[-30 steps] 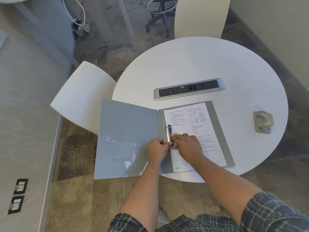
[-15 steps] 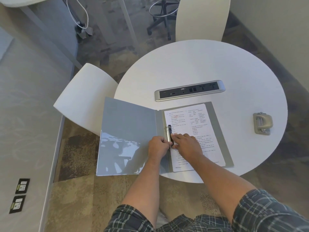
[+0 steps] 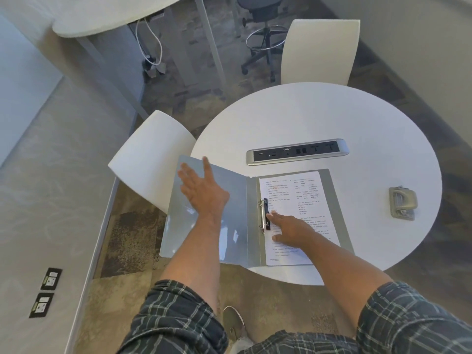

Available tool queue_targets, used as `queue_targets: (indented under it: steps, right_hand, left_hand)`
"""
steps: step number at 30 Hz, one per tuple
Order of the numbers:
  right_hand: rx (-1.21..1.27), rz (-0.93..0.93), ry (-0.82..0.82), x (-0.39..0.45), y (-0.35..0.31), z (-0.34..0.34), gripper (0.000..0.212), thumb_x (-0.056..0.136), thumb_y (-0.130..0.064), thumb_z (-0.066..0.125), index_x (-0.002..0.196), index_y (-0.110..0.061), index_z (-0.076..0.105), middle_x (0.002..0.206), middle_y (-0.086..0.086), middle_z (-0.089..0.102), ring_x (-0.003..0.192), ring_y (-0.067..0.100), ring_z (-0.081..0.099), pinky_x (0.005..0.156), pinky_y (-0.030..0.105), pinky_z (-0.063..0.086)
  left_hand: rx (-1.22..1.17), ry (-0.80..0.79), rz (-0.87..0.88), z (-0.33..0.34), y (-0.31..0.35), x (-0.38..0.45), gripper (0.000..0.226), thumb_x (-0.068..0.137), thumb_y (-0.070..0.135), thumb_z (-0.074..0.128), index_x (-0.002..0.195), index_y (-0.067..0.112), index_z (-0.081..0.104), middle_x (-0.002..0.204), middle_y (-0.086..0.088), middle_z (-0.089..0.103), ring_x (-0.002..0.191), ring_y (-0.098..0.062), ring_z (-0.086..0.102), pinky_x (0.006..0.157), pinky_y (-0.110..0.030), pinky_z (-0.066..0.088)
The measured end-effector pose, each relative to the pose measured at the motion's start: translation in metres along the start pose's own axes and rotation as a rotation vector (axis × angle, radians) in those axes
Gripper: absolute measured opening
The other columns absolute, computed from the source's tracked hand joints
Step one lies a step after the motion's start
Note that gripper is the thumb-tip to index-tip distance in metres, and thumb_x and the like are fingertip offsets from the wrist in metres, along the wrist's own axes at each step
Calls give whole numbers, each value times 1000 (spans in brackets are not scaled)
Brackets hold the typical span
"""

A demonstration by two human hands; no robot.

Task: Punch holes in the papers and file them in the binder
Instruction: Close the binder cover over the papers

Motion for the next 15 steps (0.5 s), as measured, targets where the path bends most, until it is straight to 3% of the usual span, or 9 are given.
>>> queue_targets:
  steps: [2,4,5,7,9,11,13,15]
  right_hand:
    - [26,-12,-30,-1,3,1,83,99,-37,61,164,-33,10,171,-12,7,151,24,34,117,50,37]
    - [47,-16,-45,-2,5,1,84,99,-38,60,164,-33,8,171,-12,5,152,24,33,119,50,35]
    - [58,-21,-47,-2,6,1,84,100,-39,60,164,-33,7,171,-12,4,152,25,32,120,50,33]
    - [110,-26,-54,-2,8,1,84,100,-43,58,164,-35,4,171,-10,4,154,25,29,123,50,28]
    - [211,-16,-72,-3,11,0,83,100,-48,57,164,-37,5,171,-6,10,155,26,26,124,46,21]
    - [339,-5,-77,-4,14,-4,82,98,-55,57,163,-42,8,170,-1,22,153,27,29,123,45,22]
    - [499,9,-23,-10,15,-11,81,95,-57,61,161,-45,15,167,-1,30,151,27,34,121,47,26]
    - [625,13,114,-18,16,-19,74,94,-53,66,158,-41,31,158,-4,45,142,22,48,116,45,35]
  left_hand:
    - [-36,-130,-168,-11,-14,10,110,83,38,69,163,28,-5,164,-37,1,153,-51,10,119,-57,18]
    - [-51,-190,-248,-20,-25,16,114,82,45,68,163,21,-10,156,-38,22,144,-50,29,117,-57,21]
    - [-34,-173,-251,-25,-28,18,112,82,47,67,163,17,-4,151,-35,32,139,-48,36,115,-55,24]
    - [-11,-94,-220,-39,-27,23,93,85,52,65,158,11,24,141,-26,47,130,-44,47,111,-51,27]
    - [-30,-19,-169,-55,-21,33,65,90,56,59,135,10,52,128,-19,61,120,-39,58,106,-48,31]
    - [-164,-2,-77,-72,-10,42,50,94,58,54,106,10,66,109,-14,73,105,-36,66,95,-42,41]
    - [-453,-83,22,-88,8,42,56,96,57,53,77,6,67,77,-8,74,76,-31,72,69,-32,52]
    - [-716,-258,89,-98,29,34,57,98,53,54,80,3,75,68,-6,76,59,-29,74,66,-32,60]
Point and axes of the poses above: each hand's wrist, its own x-axis towards the middle knuckle, its own z-axis out of the palm, y = z × x, the point moved 4 cm from there along x, towards the middle knuckle
